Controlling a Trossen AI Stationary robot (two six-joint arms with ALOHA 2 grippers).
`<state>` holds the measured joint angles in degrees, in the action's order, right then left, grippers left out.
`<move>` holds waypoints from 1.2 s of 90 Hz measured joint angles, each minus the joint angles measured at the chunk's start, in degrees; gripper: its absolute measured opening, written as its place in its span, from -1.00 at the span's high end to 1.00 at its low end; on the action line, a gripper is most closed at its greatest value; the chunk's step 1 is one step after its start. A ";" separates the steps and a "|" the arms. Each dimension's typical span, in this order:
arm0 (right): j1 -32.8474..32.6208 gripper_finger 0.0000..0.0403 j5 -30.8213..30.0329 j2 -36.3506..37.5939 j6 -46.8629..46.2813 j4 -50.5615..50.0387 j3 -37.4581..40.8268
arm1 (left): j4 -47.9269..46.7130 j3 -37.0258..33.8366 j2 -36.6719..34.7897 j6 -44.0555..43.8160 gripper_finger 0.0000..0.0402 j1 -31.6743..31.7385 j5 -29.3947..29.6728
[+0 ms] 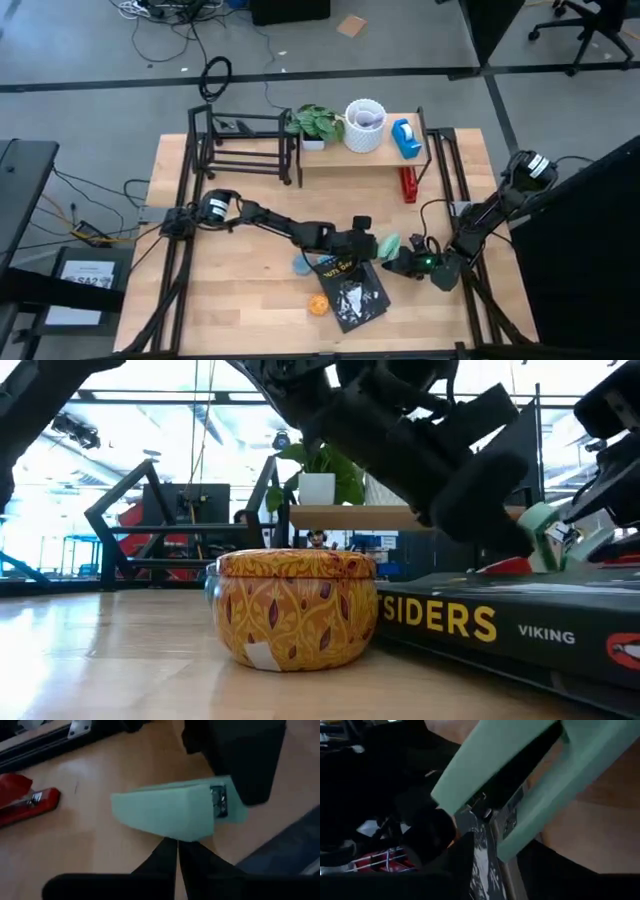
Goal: Stock shelves
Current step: Put the green stapler under the shelf
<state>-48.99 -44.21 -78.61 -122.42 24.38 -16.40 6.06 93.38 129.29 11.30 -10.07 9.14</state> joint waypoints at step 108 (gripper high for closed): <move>10.49 0.78 15.69 11.59 18.64 -31.29 -0.57 | -0.47 0.02 0.32 -4.11 1.00 0.59 -3.73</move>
<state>-38.50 -28.52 -67.02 -103.79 -6.91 -16.97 5.59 93.41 129.61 7.19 -9.48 5.41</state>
